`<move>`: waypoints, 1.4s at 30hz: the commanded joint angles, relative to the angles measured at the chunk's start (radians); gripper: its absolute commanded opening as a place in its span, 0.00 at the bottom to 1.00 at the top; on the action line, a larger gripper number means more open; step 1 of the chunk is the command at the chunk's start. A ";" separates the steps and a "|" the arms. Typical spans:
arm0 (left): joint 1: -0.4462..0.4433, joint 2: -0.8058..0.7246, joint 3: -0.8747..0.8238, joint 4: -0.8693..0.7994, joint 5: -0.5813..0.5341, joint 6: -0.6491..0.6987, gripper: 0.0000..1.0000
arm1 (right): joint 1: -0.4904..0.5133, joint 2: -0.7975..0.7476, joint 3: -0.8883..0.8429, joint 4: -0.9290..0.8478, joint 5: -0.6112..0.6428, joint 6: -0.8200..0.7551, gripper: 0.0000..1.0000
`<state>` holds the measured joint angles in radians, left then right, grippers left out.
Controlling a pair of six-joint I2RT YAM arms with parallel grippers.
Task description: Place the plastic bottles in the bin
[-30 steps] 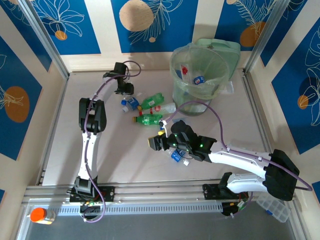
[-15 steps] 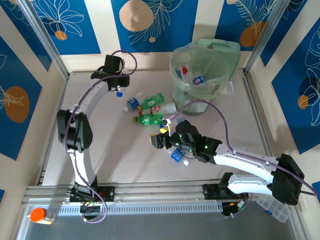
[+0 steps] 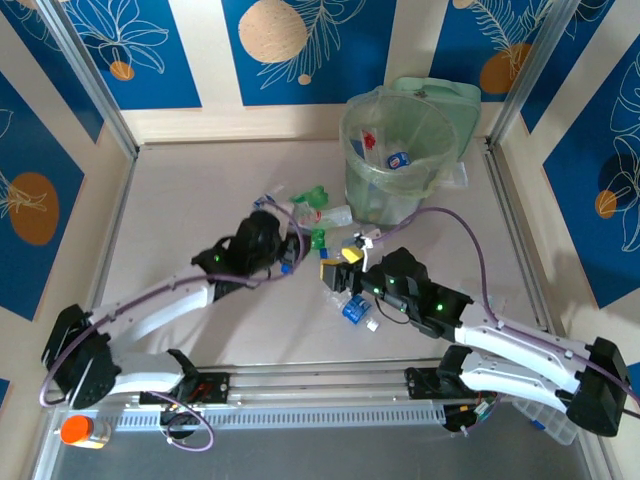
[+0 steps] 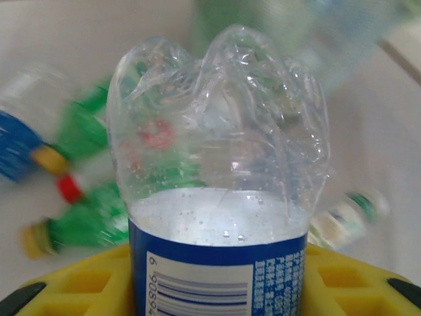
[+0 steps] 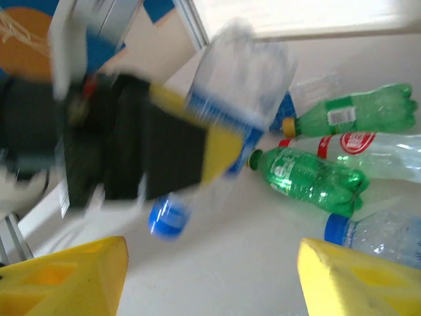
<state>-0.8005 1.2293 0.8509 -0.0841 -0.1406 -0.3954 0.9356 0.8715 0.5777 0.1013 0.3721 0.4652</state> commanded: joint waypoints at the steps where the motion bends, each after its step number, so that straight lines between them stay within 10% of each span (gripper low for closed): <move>1: -0.033 -0.065 -0.106 0.185 0.013 -0.088 0.43 | -0.032 -0.060 -0.032 0.037 0.031 0.024 0.70; 11: -0.137 -0.107 -0.224 0.366 0.025 -0.044 0.42 | -0.217 -0.098 -0.082 0.158 -0.390 0.169 0.92; 25: -0.189 -0.042 -0.216 0.481 0.208 -0.027 0.42 | -0.282 -0.019 -0.069 0.196 -0.523 0.266 1.00; 34: -0.218 -0.037 -0.179 0.443 0.248 0.016 0.42 | -0.337 0.064 -0.054 0.253 -0.659 0.343 0.87; 42: -0.222 -0.038 -0.173 0.436 0.255 0.037 0.42 | -0.311 0.095 -0.042 0.276 -0.678 0.339 0.54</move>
<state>-1.0103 1.1999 0.6441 0.3424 0.0868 -0.3878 0.6140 0.9627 0.5049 0.3443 -0.2680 0.8036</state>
